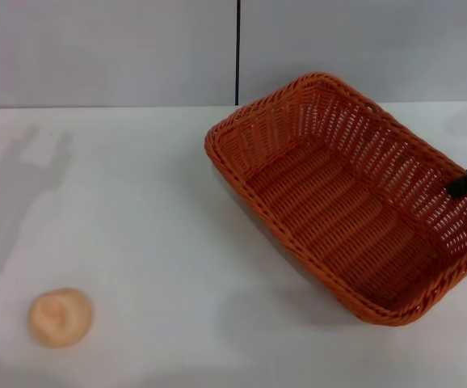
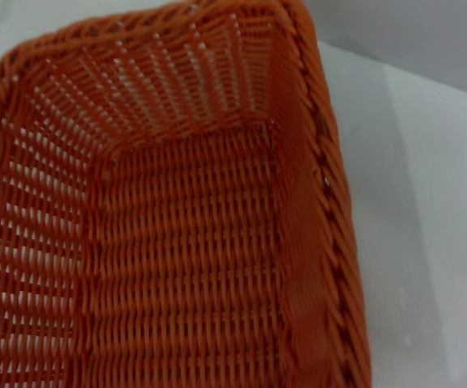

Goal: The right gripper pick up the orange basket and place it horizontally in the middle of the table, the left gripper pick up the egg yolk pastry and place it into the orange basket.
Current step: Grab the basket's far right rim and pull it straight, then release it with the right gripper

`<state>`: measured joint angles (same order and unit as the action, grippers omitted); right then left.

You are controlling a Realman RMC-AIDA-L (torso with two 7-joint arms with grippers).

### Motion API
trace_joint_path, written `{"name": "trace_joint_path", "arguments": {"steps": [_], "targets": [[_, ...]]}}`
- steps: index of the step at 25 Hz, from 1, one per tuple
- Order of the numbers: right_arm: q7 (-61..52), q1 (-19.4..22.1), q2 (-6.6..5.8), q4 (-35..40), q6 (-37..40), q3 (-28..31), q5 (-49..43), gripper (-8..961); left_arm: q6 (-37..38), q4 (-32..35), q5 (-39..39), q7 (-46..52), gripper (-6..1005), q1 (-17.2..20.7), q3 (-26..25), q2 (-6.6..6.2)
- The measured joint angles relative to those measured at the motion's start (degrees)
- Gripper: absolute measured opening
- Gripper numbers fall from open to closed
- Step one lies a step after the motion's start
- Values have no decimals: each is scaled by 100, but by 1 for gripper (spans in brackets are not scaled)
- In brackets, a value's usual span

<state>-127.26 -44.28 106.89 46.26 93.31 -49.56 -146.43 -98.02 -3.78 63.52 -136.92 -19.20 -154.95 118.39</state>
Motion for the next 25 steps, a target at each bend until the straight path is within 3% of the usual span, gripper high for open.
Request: {"name": "trace_joint_path", "arguments": {"steps": [3, 9, 15, 22, 25], "targets": [[67, -8, 69, -47, -130, -32, -3, 526, 38, 0, 2, 0, 594, -18, 0, 0], [222, 13, 158, -28, -178, -33, -5, 318, 68, 0, 2, 0, 592, -48, 0, 0], [321, 25, 170, -16, -188, 12, 11, 168, 124, -4, -19, -1, 591, -105, 0, -6], [364, 35, 176, -9, -174, 29, 122, 181, 211, -17, -28, -2, 589, -164, 0, -10], [494, 115, 135, 42, 33, 96, 565, 187, 243, -19, -31, -2, 588, -176, 0, -10]]}}
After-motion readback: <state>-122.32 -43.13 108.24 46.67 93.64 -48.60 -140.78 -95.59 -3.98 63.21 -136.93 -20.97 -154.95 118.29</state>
